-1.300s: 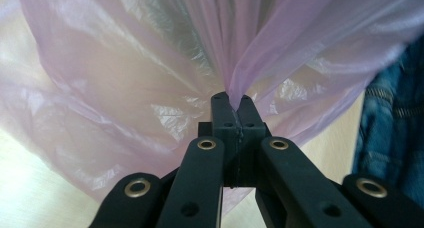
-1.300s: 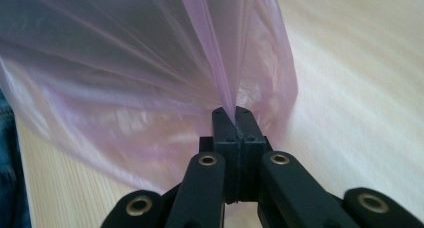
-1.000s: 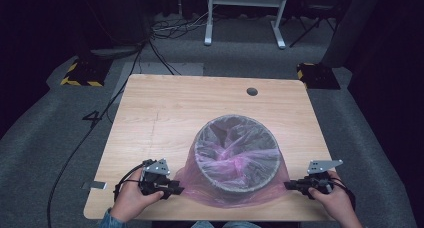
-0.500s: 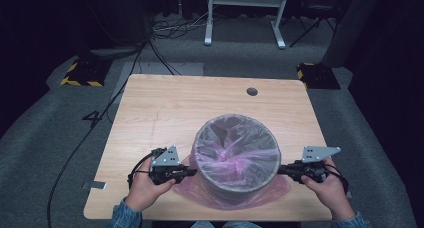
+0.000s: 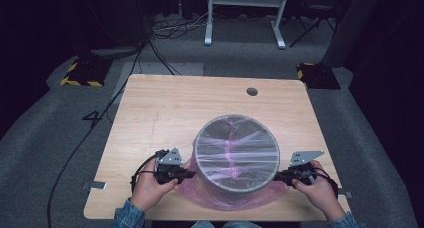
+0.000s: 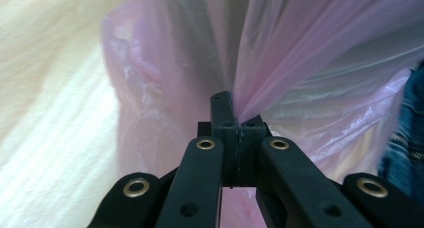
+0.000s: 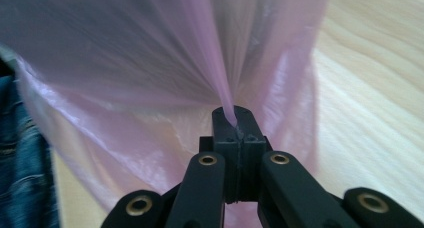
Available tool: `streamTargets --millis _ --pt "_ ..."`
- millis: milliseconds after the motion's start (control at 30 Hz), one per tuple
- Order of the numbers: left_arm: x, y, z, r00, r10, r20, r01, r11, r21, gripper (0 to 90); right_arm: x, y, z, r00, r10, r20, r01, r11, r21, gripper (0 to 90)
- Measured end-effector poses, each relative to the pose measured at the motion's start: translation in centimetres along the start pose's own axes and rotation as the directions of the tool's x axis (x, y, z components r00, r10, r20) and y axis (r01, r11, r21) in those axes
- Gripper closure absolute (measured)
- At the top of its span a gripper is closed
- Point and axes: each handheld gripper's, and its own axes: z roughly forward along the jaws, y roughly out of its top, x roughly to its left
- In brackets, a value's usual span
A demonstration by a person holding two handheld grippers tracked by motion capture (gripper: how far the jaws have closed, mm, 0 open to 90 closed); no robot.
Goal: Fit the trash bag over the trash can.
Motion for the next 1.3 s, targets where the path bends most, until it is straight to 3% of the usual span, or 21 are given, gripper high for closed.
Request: streamTargets --millis 100,167,267,300,400,567,667,867,933,1000,1133,1300 --pt "0.0 -0.2 0.1 0.9999 0.011 0.0 -0.011 0.9995 -0.028 83.1 -0.7 -0.4 -0.1 0.9992 0.04 -0.005 -0.04 0.999 0.016 90.0" --pt "0.0 -0.2 -0.1 0.9996 0.015 -0.023 -0.016 0.998 -0.061 62.7 -0.5 -0.7 0.0 0.9995 0.03 -0.01 -0.03 0.999 0.033 88.3" --pt "0.2 -0.3 -1.4 0.9995 0.015 -0.027 -0.018 0.9898 -0.141 43.1 -0.2 -0.8 -0.4 0.9994 0.033 -0.007 -0.033 0.999 0.003 54.8" --pt "0.2 -0.4 -2.0 0.9993 0.014 -0.034 -0.019 0.9862 -0.164 37.6 -0.1 -0.8 -0.7 0.9997 0.024 0.002 -0.024 1.0 -0.017 47.3" --pt "0.1 -0.6 -3.6 0.998 0.033 -0.054 -0.043 0.9785 -0.202 31.1 0.2 -0.2 -2.1 0.9997 -0.009 0.024 0.01 0.997 -0.077 34.1" --pt "0.5 -1.3 -5.6 0.9982 0.017 -0.057 -0.031 0.9652 -0.26 27.4 0.7 1.1 -5.2 0.9999 -0.012 -0.002 0.012 0.983 -0.185 29.6" --pt "1.1 -1.8 -6.1 0.9931 -0.004 -0.117 -0.024 0.9702 -0.241 26.6 1.2 2.3 -7.0 0.9993 -0.027 0.027 0.032 0.973 -0.23 27.3" --pt "1.7 -2.6 -6.5 0.986 -0.033 -0.164 -0.006 0.9726 -0.232 26.3 1.4 5.3 -9.0 0.9939 -0.053 0.096 0.077 0.963 -0.258 23.9" --pt "1.7 -3.1 -6.2 0.9763 -0.011 -0.216 -0.03 0.9826 -0.183 26.2 1.5 6.7 -9.4 0.9923 -0.054 0.112 0.083 0.957 -0.278 22.7" --pt "1.8 -3.5 -5.9 0.9715 -0.004 -0.237 -0.032 0.9884 -0.149 26.1 1.7 7.9 -9.7 0.9909 -0.061 0.12 0.094 0.952 -0.293 22.2" --pt "1.9 -4.2 -6.1 0.9636 -0.022 -0.267 -0.013 0.9913 -0.131 26.1 2.2 10.9 -9.7 0.9878 -0.101 0.118 0.133 0.943 -0.306 21.0" --pt "2.6 -5.4 -6.6 0.9463 -0.053 -0.319 0.02 0.9943 -0.105 26.1 2.4 13.8 -9.2 0.9853 -0.115 0.126 0.148 0.944 -0.296 20.9"
